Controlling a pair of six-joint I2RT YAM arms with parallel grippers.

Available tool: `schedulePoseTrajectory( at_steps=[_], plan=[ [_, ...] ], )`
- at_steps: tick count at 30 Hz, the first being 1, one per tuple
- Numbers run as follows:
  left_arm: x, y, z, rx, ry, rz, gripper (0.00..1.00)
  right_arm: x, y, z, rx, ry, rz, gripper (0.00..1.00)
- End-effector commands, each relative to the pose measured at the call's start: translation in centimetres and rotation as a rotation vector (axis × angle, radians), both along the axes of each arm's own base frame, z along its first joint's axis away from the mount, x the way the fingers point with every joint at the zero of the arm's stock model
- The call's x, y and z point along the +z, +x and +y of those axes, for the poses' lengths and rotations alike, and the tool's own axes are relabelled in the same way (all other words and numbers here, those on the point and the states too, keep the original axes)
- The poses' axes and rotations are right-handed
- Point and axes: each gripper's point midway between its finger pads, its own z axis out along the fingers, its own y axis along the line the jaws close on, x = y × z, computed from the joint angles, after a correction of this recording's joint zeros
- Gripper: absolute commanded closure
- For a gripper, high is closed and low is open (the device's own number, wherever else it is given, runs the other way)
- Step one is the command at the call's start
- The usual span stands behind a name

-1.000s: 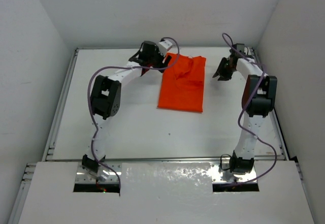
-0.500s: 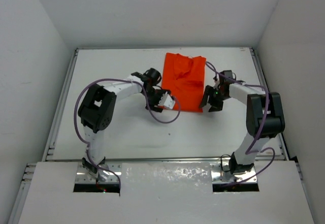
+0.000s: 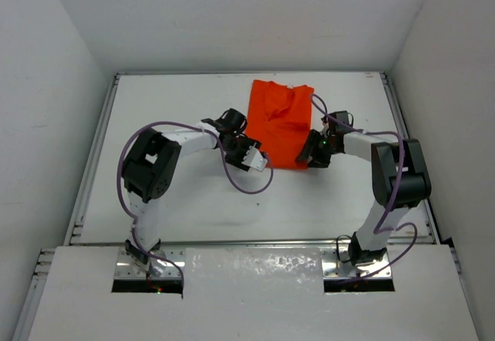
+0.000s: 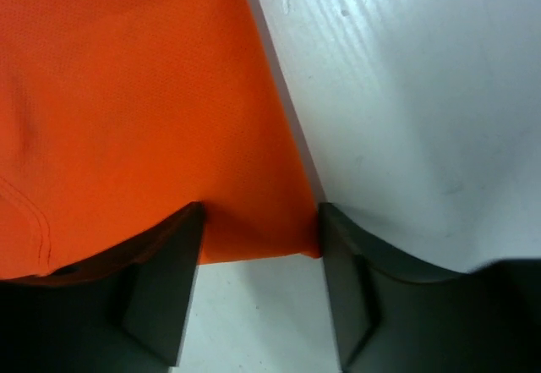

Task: Fold and stack the t-shirts
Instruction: Grab one side of the 2/3 rectangular tshirt with both arms

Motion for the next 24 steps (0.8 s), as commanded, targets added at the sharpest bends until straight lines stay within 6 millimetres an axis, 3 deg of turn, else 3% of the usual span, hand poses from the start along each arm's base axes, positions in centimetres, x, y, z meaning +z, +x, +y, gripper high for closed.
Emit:
schedulePoseTrajectory(
  at_steps=[1,3,5,8,11,16,21,23,24],
  plan=[
    [-0.3,0.4,0.3,0.009,0.02,-0.045,0.49,-1.4,-0.8,0.5,-0.02,0.004,0.016,0.48],
    [-0.2,0.5,0.2,0.024,0.013,-0.041,0.62,-1.6,-1.0,0.5,-0.032,0.006,0.023,0.55],
    [-0.1,0.5,0.0,0.037,0.006,-0.03,0.7,-1.7,-0.9,0.5,-0.044,0.011,0.029,0.71],
    [0.4,0.7,-0.1,0.066,-0.001,-0.016,0.94,-1.6,-0.7,0.7,-0.042,0.016,0.032,0.89],
    [0.8,0.9,0.2,0.097,0.001,-0.014,1.0,-1.4,-0.6,0.5,-0.031,0.002,0.031,1.0],
    [1.7,0.7,0.2,0.157,-0.017,0.024,1.0,-0.7,-0.8,0.7,0.008,0.011,0.027,1.0],
    [2.9,-1.8,0.7,0.21,-0.032,0.123,1.0,1.0,-3.2,0.8,0.105,-0.008,0.037,1.0],
    [2.6,-3.6,1.5,0.235,-0.011,0.167,1.0,1.1,-5.2,0.5,0.14,-0.025,0.064,1.0],
    [3.5,-4.2,1.6,0.24,-0.017,0.165,1.0,1.7,-6.2,0.6,0.155,-0.015,0.063,1.0]
  ],
)
